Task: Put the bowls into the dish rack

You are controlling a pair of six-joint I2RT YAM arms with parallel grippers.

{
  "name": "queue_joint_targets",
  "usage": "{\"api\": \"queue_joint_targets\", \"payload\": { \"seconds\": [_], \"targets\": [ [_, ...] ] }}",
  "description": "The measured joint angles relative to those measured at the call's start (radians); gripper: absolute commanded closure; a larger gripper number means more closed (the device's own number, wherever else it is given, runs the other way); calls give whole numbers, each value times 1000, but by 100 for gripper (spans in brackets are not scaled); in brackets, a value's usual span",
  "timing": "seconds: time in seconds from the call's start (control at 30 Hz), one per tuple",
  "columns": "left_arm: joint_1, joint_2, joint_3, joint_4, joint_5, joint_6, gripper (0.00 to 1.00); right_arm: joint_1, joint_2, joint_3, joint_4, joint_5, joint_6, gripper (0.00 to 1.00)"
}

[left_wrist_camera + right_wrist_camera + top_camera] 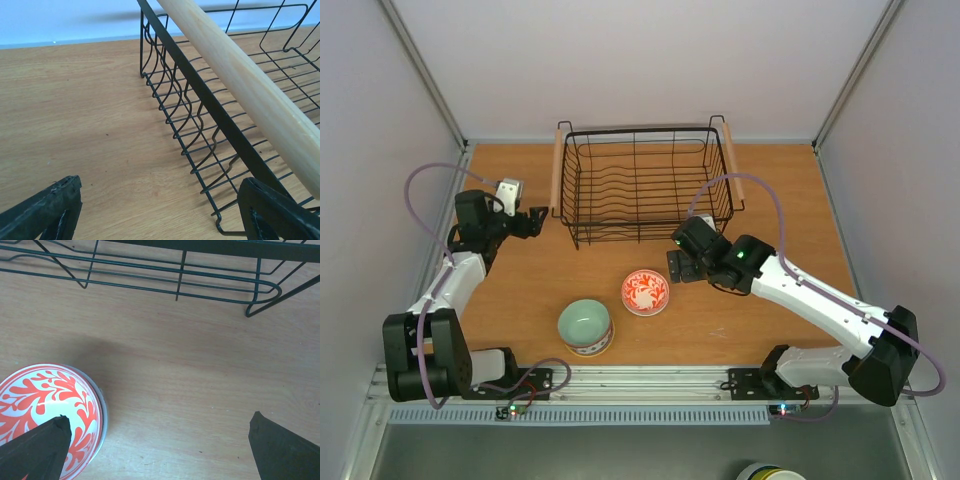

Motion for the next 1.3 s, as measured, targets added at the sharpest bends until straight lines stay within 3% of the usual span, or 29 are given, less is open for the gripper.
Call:
{"api": "queue_joint_targets", "payload": {
  "seconds": [0.47,0.7,0.9,1.3],
  "targets": [
    [0,0,-6,4,12,0,14,3,0,0,4,-12,2,1],
    [0,0,-13,7,13,0,14,81,123,5,48,-105,-36,20],
    [0,0,-13,7,12,0,14,140,298,18,81,-146,-48,26],
    [0,0,-13,7,20,0,14,139,307,21,95,-136,-50,36]
  ]
}}
